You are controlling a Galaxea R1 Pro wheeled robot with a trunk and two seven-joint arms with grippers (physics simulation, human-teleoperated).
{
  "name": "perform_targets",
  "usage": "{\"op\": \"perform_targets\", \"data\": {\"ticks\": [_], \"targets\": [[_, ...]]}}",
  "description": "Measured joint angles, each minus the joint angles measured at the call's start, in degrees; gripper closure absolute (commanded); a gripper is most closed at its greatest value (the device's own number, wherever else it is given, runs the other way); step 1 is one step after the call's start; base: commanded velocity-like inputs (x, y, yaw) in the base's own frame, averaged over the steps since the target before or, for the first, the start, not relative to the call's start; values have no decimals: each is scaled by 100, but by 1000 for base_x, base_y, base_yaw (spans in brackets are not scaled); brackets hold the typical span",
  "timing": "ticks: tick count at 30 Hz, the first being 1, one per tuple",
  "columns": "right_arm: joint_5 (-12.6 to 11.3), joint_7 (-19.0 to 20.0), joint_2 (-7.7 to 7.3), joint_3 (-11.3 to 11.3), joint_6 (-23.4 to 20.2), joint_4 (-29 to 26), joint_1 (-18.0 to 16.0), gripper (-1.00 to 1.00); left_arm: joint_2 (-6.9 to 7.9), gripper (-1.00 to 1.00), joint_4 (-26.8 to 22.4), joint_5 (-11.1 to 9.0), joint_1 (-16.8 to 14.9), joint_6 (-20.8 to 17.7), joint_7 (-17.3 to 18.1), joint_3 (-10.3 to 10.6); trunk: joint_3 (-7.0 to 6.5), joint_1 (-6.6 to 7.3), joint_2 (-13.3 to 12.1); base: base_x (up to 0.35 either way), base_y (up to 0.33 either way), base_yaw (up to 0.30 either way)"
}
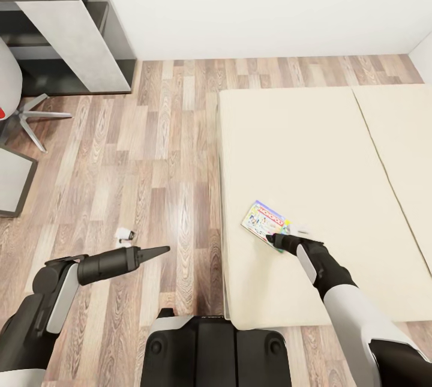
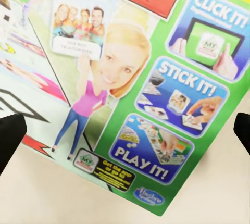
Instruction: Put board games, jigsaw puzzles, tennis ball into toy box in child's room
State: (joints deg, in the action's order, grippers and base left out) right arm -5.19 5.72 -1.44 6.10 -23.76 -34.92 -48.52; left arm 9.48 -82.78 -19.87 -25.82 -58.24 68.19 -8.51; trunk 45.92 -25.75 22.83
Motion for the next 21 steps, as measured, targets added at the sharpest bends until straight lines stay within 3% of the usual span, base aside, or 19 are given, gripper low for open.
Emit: {"op": "perform_targets", "data": {"ticks": [13, 21], "targets": [[1, -2, 12, 0, 234, -6, 1, -100, 0, -100, 1, 4, 0, -2, 0, -61, 35, 0, 0, 0, 0, 0], [-5, 6, 16, -1, 239, -6, 1, -100, 0, -100, -1, 7, 0, -4, -1, -60, 63, 0, 0, 0, 86, 0]]}}
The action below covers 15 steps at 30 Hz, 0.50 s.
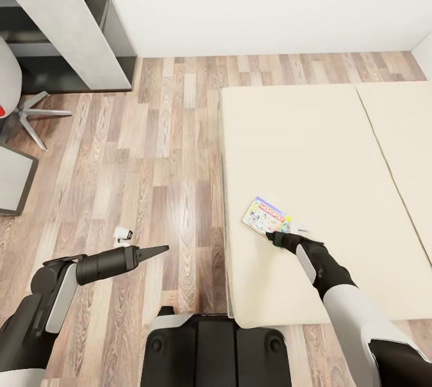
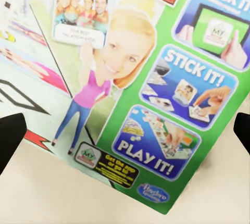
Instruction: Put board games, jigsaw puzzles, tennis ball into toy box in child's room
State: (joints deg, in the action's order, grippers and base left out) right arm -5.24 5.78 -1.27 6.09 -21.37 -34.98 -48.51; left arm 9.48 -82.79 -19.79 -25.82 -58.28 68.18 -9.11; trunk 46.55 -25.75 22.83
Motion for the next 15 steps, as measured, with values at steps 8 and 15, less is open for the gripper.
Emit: {"op": "perform_targets", "data": {"ticks": [8, 15], "targets": [[2, 10, 3, 0, 0, 0, 0, -100, 0, -100, 0, -1, 0, 0, 0, 7, 26, 0, 0, 0, 53, 0], [1, 9, 11, 1, 0, 0, 0, -100, 0, -100, 1, -2, 0, 0, 0, 7, 43, 0, 0, 0, 38, 0]]}}
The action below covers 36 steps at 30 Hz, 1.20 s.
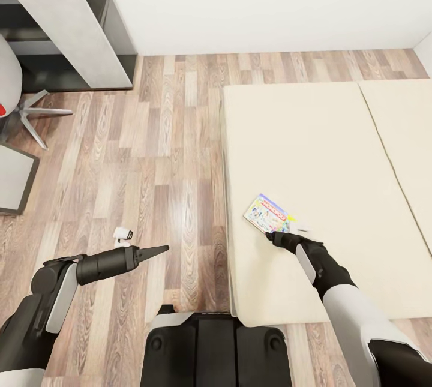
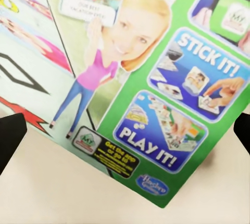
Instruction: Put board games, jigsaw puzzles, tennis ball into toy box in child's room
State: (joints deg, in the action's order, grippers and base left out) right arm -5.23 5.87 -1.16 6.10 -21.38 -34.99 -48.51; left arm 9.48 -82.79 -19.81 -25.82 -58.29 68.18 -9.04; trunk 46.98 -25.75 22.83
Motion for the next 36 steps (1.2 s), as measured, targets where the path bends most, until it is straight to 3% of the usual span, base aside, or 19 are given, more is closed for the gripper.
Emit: {"op": "perform_targets", "data": {"ticks": [36], "targets": [[-3, -9, 10, 0, -9, 0, 0, -100, 0, -100, 0, -1, 0, 0, 0, 0, 2, 0, 0, 0, 7, 0]]}}
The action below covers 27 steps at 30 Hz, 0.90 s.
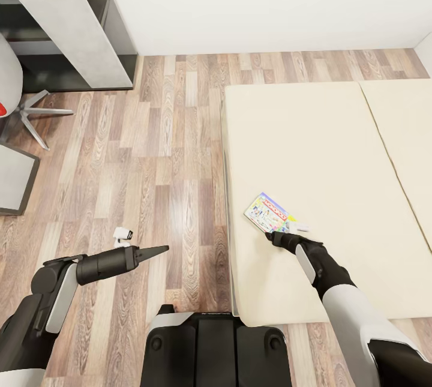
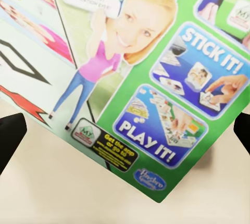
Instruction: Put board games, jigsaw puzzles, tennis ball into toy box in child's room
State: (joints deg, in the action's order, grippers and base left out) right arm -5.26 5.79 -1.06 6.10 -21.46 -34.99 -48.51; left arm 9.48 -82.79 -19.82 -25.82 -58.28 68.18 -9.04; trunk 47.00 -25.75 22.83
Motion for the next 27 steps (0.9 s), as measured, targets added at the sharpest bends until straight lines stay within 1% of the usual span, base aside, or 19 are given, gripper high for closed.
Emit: {"op": "perform_targets", "data": {"ticks": [15, 20, 23, 27], "targets": [[4, 13, -9, 0, -2, 0, -8, -100, 0, -100, 0, 3, 0, 0, 0, 0, 0, 0, 0, 0, 0, 0], [-3, 6, -32, 7, -58, -51, -9, -100, 0, -100, 0, 3, 2, 1, -2, 4, 0, 0, 0, 0, 0, 0], [-4, 10, -73, 9, -181, -72, -12, -100, 0, -100, 2, 3, 1, 0, -1, -3, 0, 0, 0, 0, 0, 0], [-6, 13, -115, 14, -650, -180, -28, -100, 0, -100, 1, 3, 2, 0, 0, -7, 0, 0, 0, 0, 0, 0]]}}
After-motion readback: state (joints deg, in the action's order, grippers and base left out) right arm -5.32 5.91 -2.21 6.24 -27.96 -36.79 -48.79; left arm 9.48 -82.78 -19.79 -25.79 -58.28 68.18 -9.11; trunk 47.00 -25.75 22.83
